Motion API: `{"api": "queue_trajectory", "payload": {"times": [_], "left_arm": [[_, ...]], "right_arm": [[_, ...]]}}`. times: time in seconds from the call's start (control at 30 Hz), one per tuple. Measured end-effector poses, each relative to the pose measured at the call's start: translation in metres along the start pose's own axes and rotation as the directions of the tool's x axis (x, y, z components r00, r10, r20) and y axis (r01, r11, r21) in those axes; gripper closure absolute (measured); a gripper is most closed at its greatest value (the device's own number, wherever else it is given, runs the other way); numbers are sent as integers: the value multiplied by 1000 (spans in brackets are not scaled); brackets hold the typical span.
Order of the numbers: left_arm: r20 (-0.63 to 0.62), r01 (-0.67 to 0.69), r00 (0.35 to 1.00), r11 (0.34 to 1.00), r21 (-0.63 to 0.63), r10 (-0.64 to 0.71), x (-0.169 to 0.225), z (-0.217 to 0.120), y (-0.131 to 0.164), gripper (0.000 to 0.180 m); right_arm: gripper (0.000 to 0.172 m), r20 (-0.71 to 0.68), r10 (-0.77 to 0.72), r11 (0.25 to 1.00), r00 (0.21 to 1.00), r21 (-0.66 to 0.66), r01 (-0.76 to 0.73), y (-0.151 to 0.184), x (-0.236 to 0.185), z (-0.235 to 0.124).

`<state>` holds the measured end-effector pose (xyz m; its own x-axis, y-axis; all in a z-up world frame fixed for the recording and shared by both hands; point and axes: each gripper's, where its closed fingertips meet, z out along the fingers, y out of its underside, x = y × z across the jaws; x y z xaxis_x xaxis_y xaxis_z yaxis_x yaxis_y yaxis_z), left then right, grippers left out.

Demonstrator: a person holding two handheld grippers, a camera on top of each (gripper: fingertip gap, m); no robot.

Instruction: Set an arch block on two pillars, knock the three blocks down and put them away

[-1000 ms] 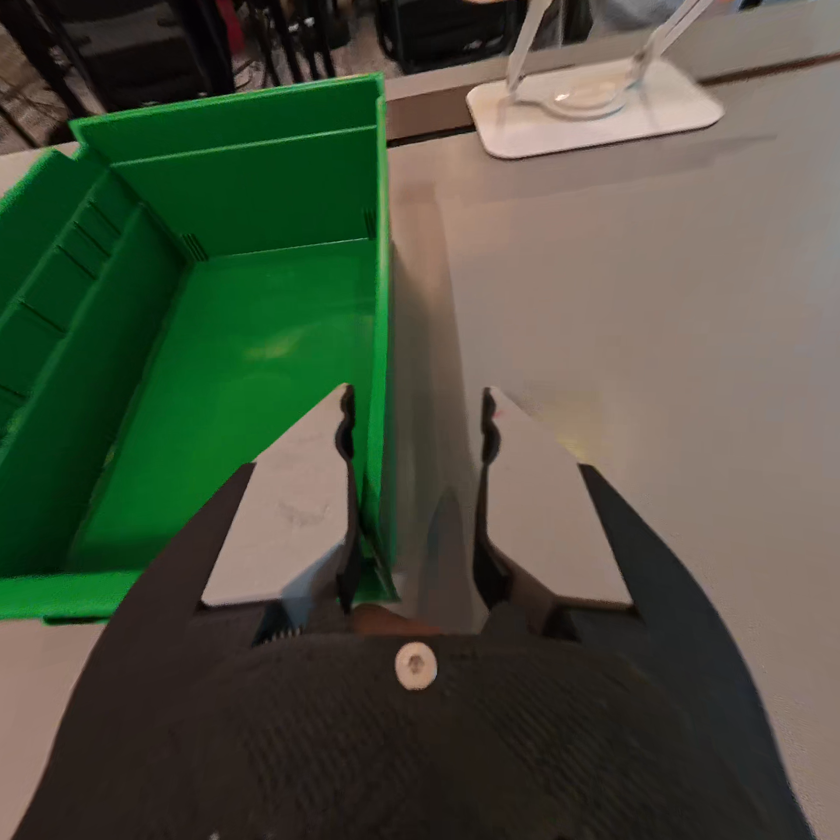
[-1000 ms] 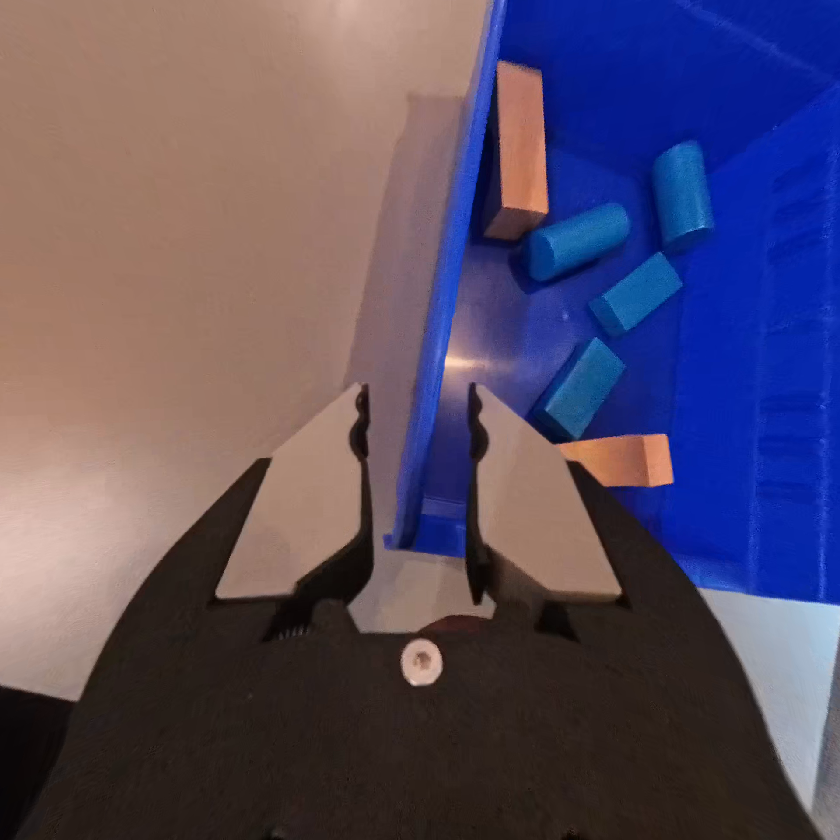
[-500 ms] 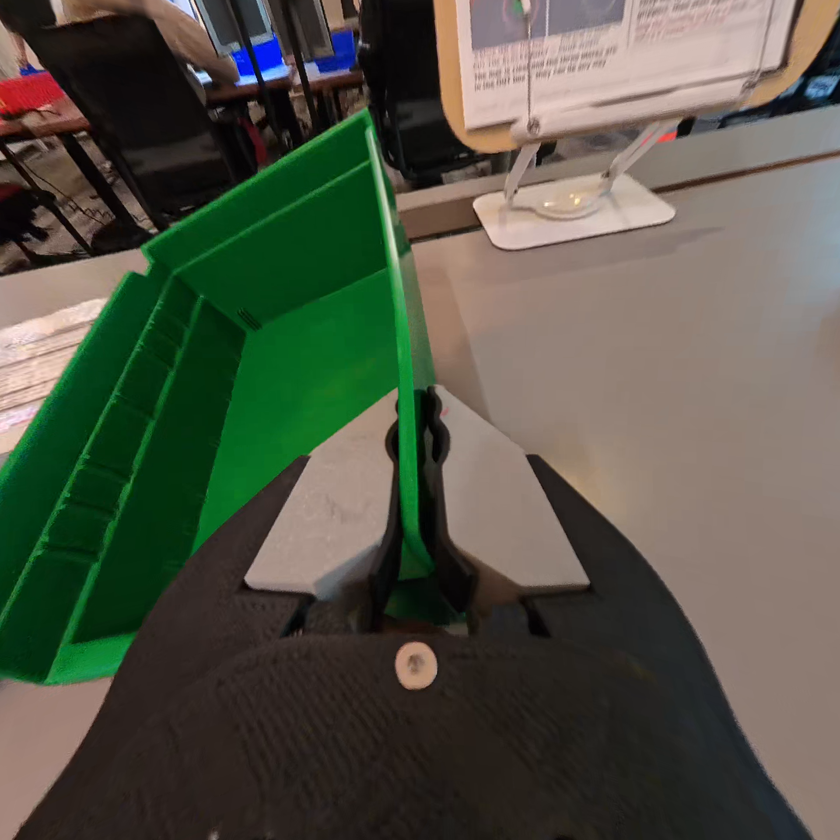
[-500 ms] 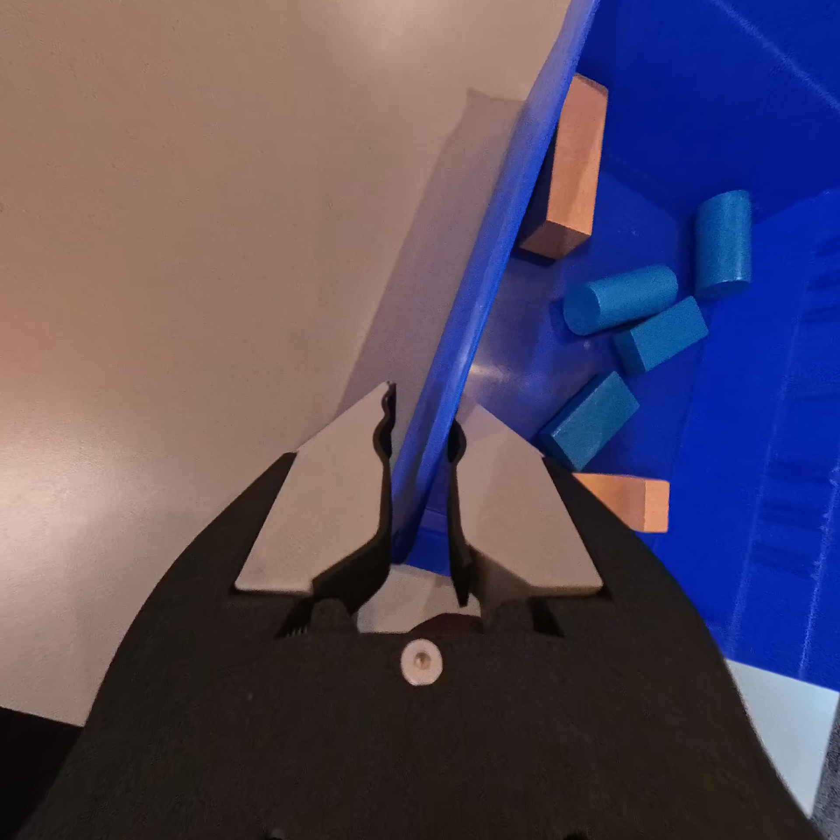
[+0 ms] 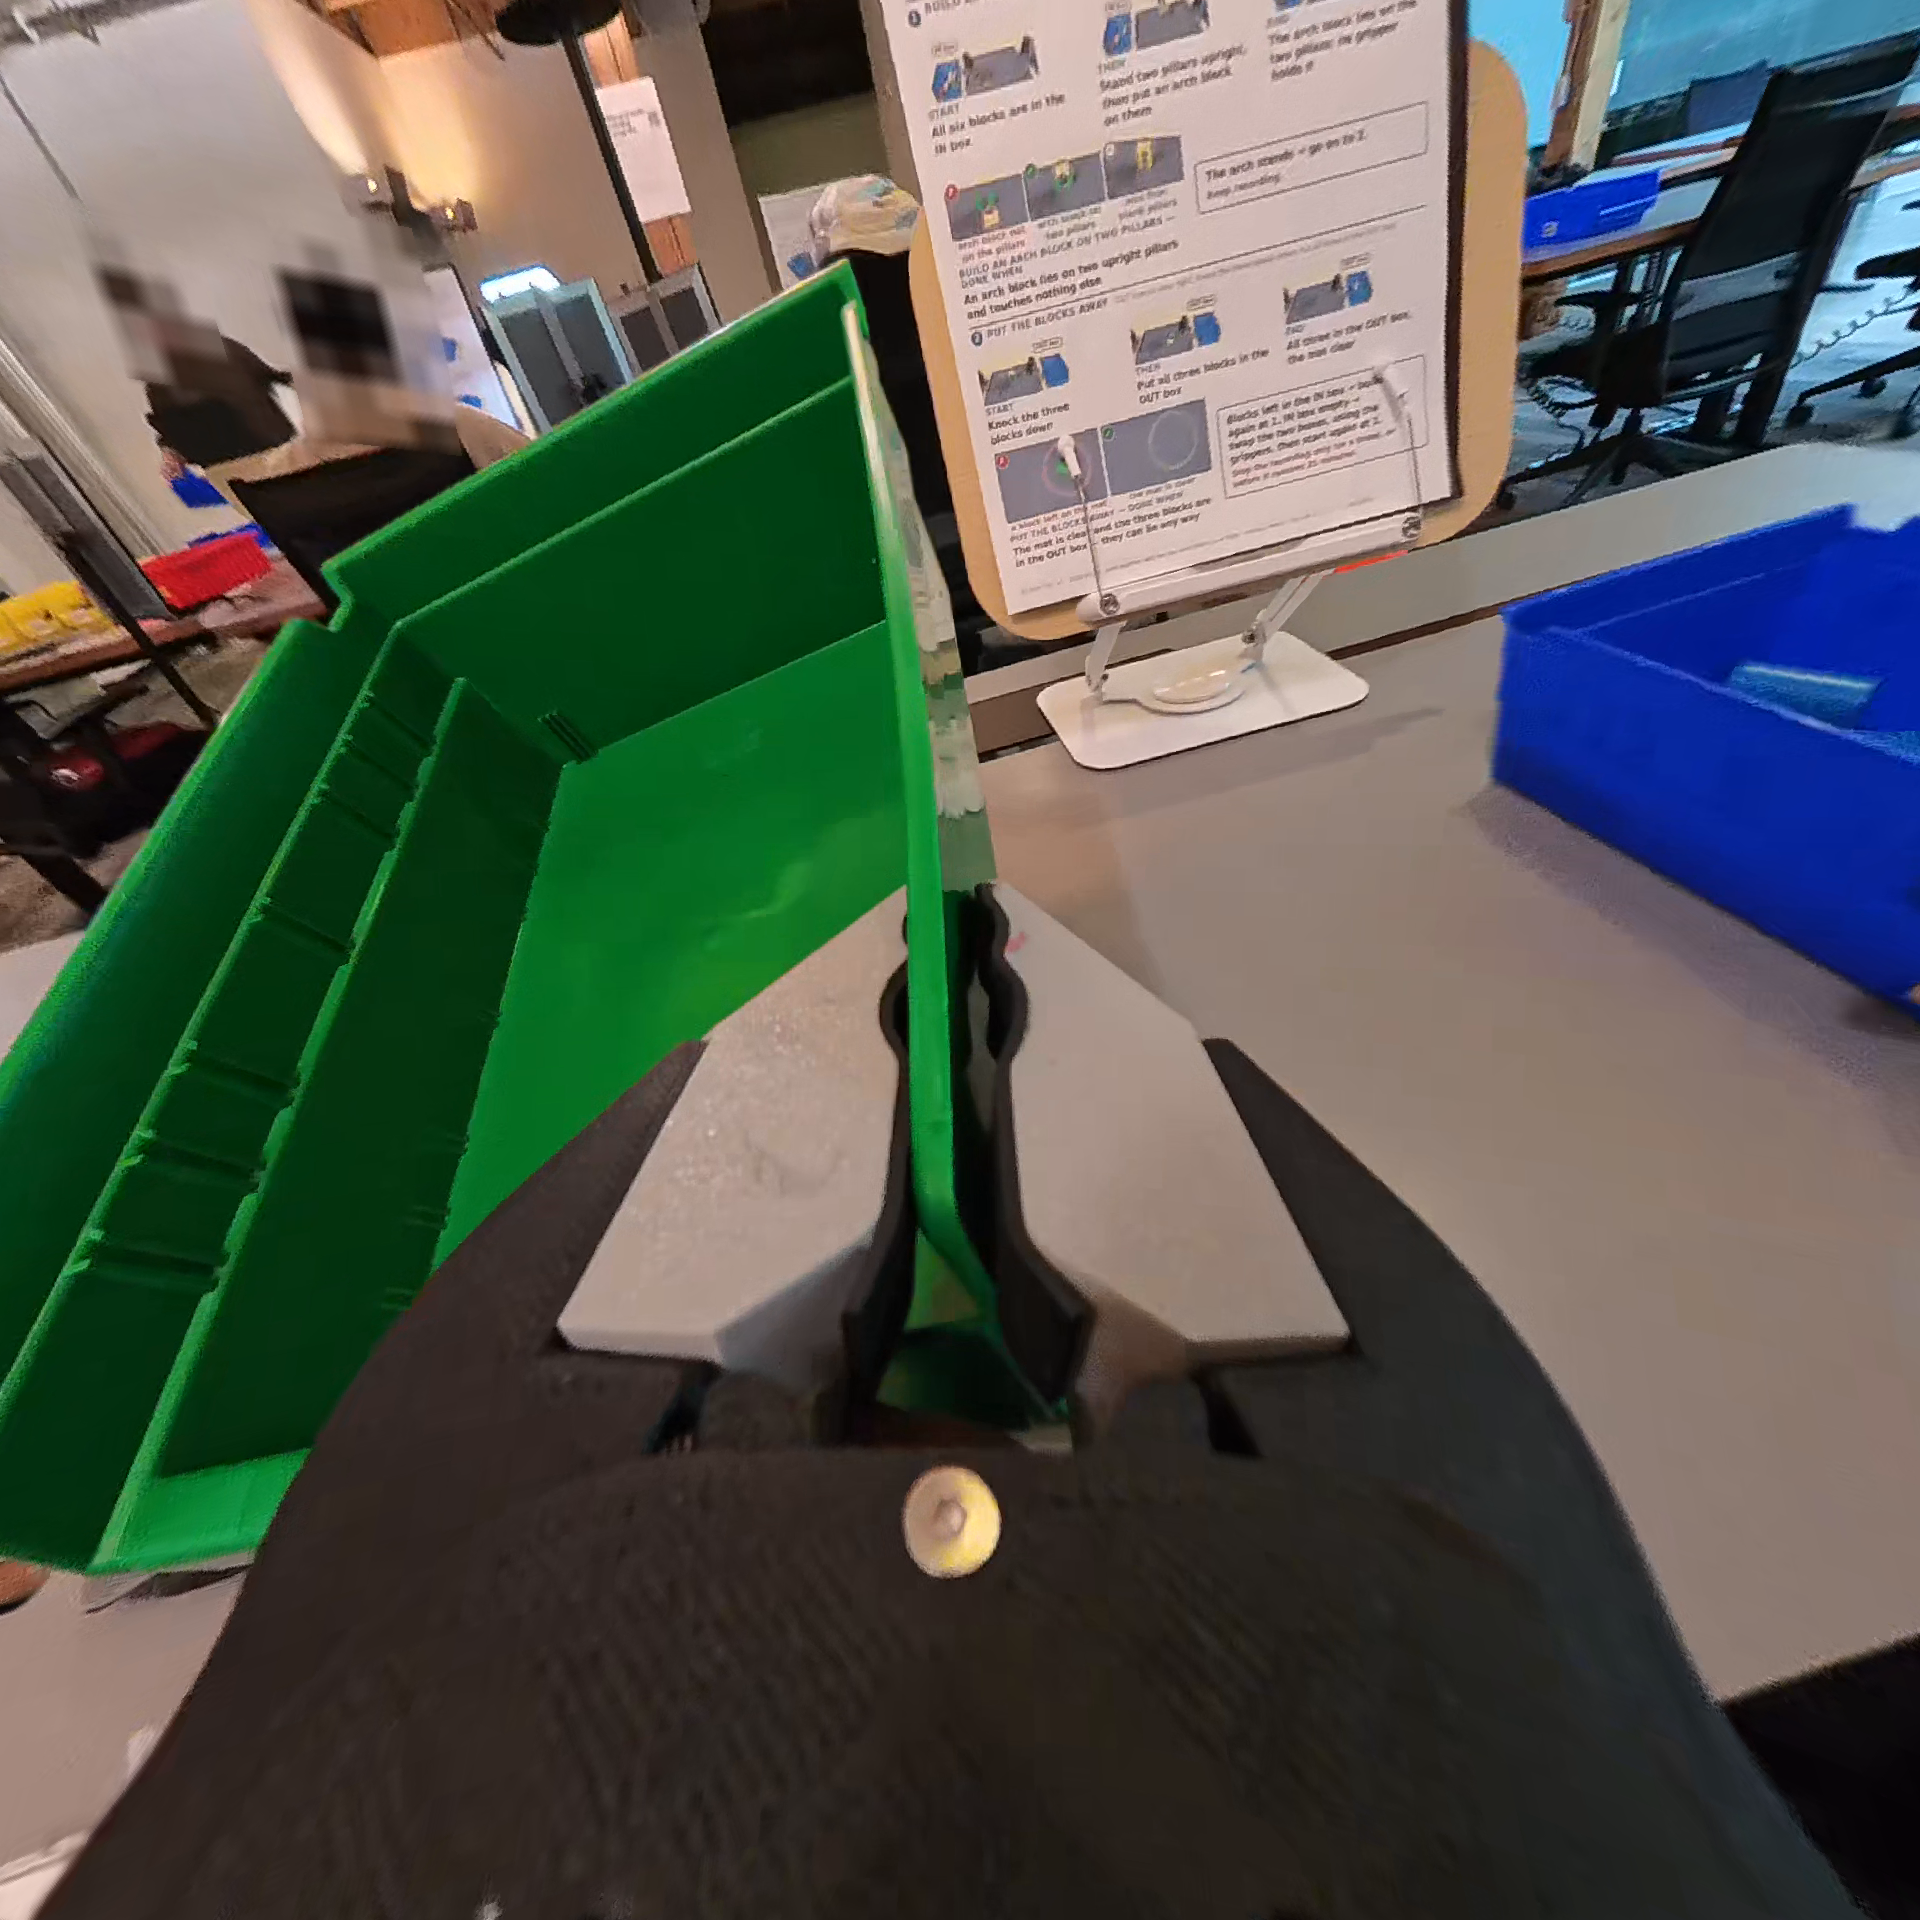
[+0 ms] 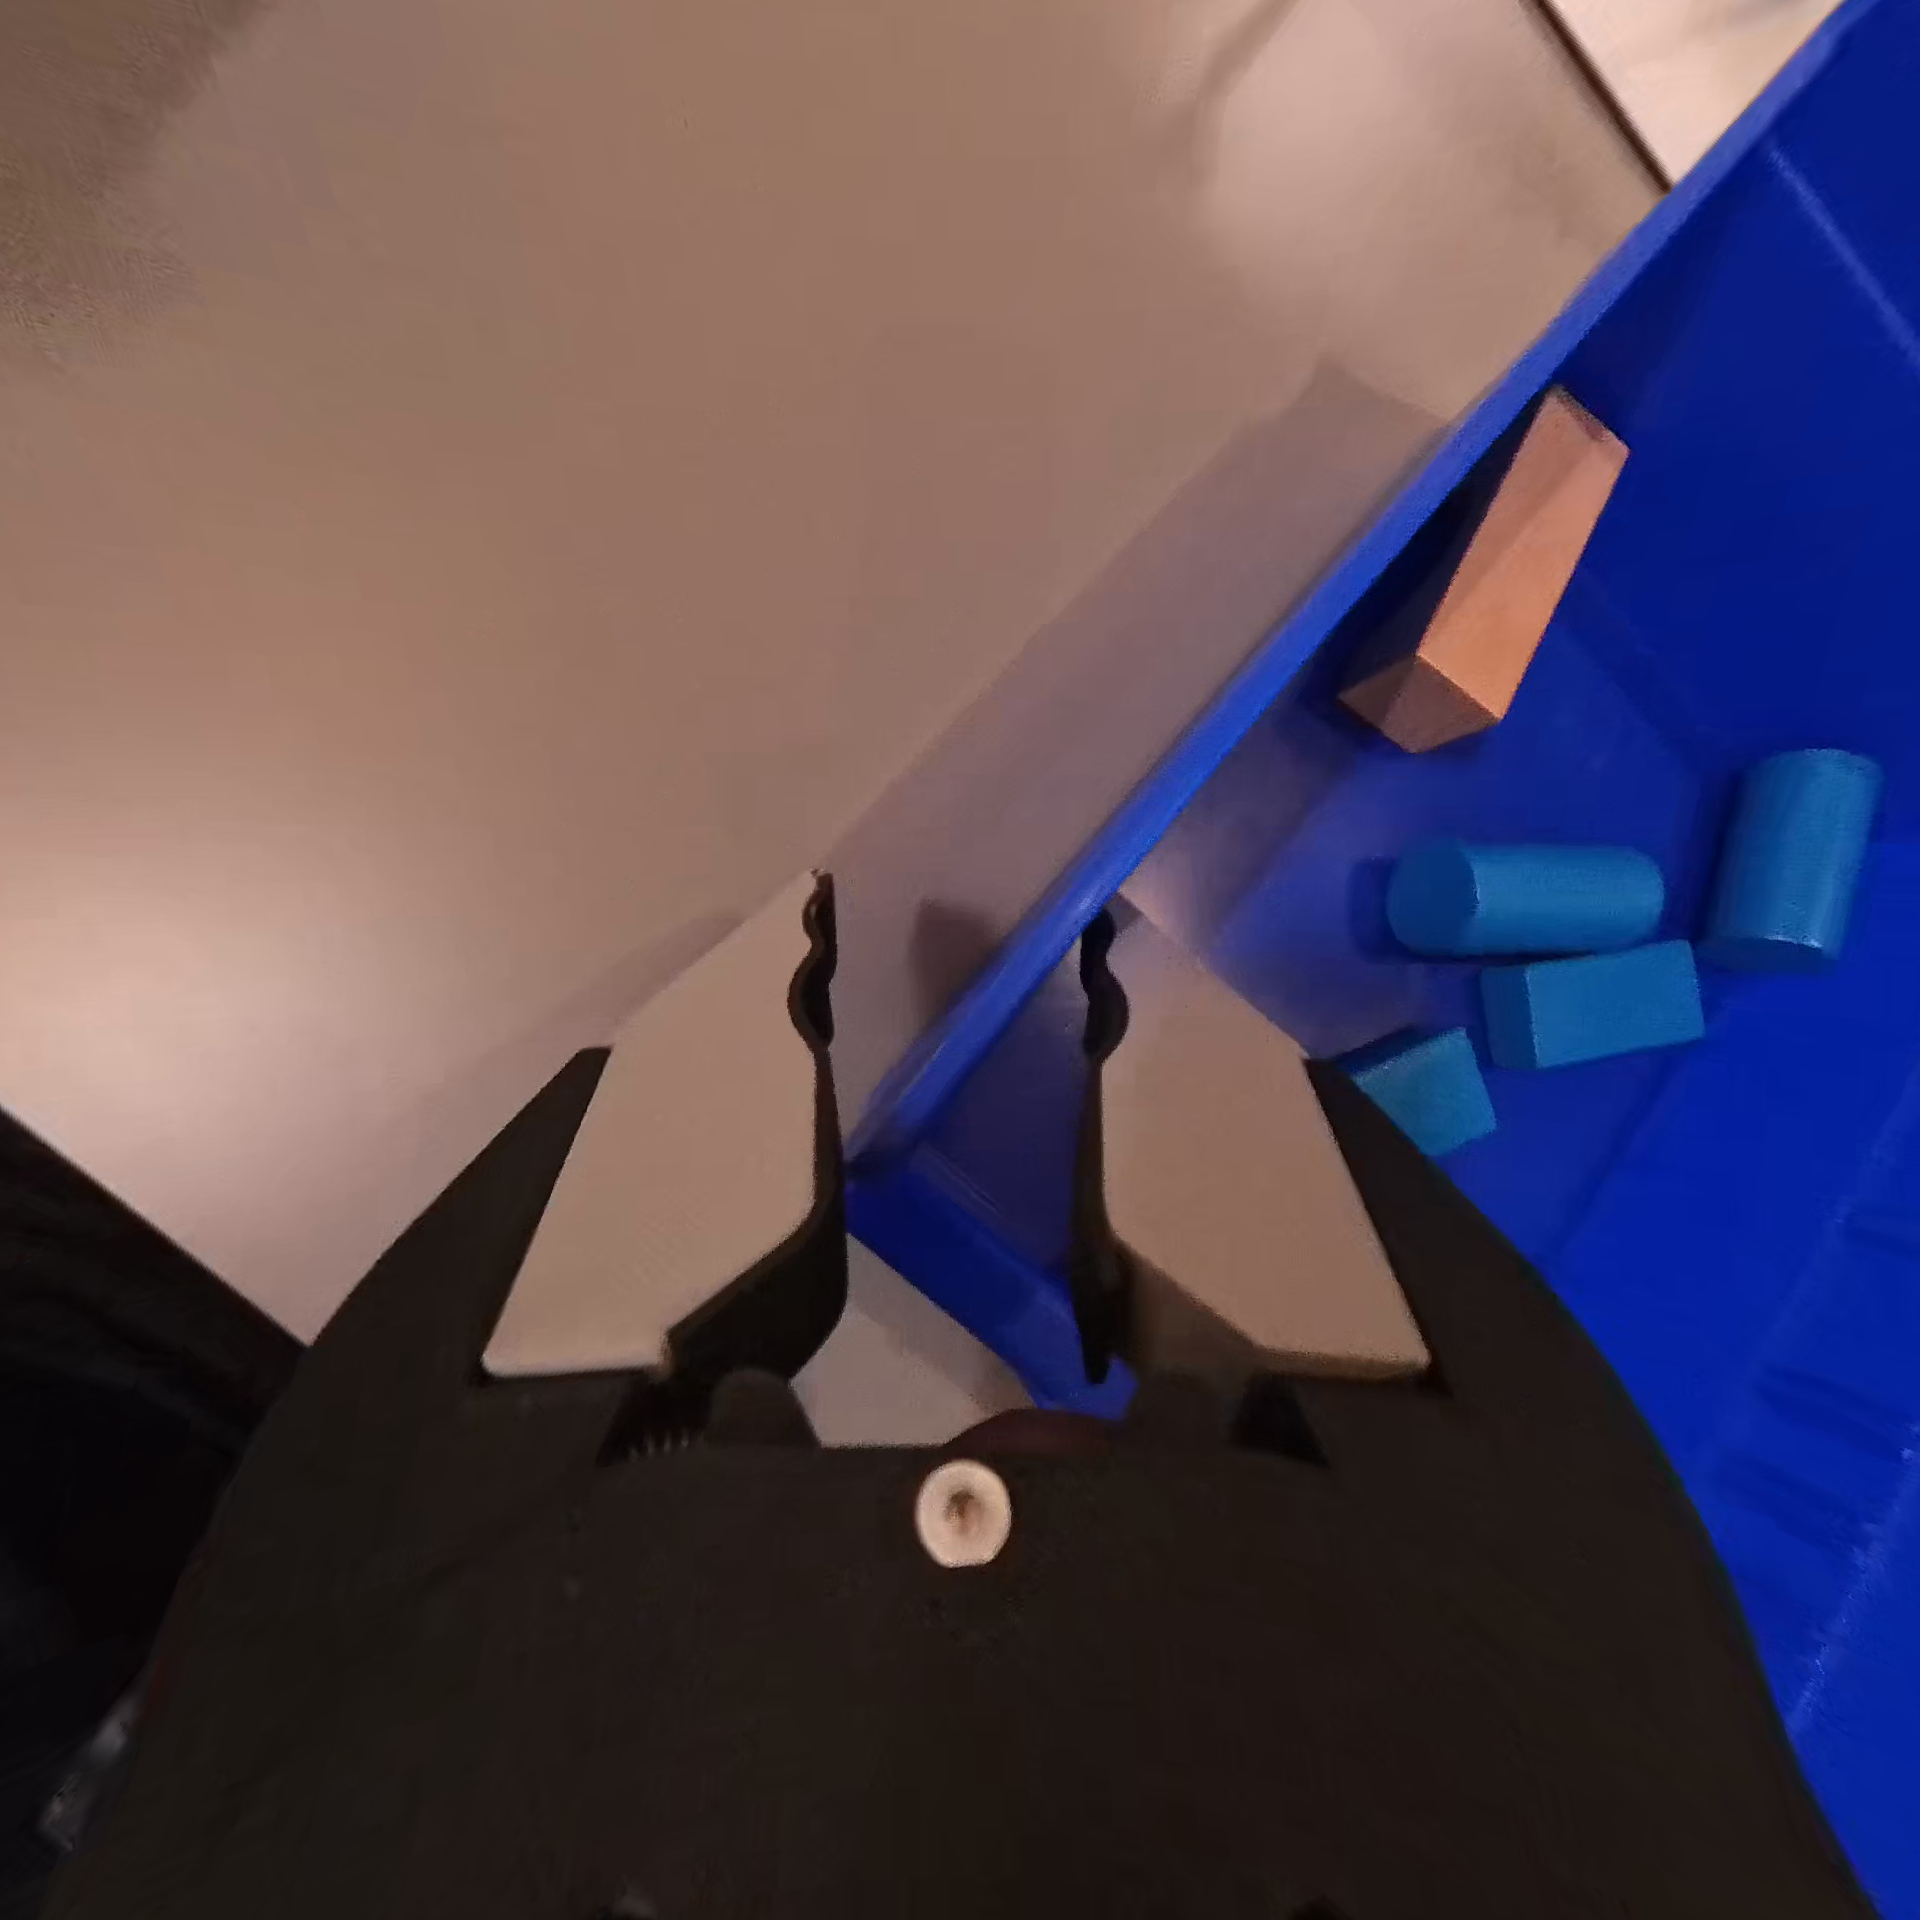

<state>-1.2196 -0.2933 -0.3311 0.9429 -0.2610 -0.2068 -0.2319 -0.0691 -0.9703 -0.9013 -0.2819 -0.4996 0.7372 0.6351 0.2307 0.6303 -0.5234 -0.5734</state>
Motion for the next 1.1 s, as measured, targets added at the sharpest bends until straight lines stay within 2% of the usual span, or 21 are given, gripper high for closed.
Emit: {"api": "queue_trajectory", "payload": {"times": [0.2,0.3,0.37,0.43,0.5,0.57,0.63,0.73,0.83,0.97,1.1], "left_arm": [[69,-42,997,999,-25,44,-10,-17,19,176],[106,-47,993,998,-44,52,-22,-30,32,176],[141,-60,988,996,-69,69,-32,-37,42,176],[173,-65,982,994,-86,79,-42,-44,51,176],[191,-50,979,995,-87,66,-51,-52,57,176],[197,-37,979,996,-78,52,-57,-62,60,177],[192,-39,980,997,-60,50,-59,-70,60,177],[168,-37,985,999,-13,38,-51,-79,47,177],[116,-52,992,997,58,45,-28,-83,18,177],[6,-142,990,981,134,143,31,-77,-27,176],[-162,-225,953,956,190,257,123,-59,-60,176]], "right_arm": [[129,94,-111,991,989,86,103,-85,-95,30],[122,210,-127,985,969,146,98,-131,-144,45],[123,296,-142,974,945,214,79,-166,-176,50],[119,371,-151,960,916,275,47,-194,-204,38],[122,382,-206,941,901,331,75,-206,-217,15],[122,386,-285,906,877,408,115,-201,-219,-16],[126,373,-326,874,869,469,127,-183,-203,-43],[129,353,-312,856,882,507,100,-140,-154,-66],[131,333,-221,883,917,468,43,-88,-91,-70],[132,232,-74,900,970,434,-35,-30,-10,-80],[132,213,27,878,977,461,-125,2,39,-107]]}}
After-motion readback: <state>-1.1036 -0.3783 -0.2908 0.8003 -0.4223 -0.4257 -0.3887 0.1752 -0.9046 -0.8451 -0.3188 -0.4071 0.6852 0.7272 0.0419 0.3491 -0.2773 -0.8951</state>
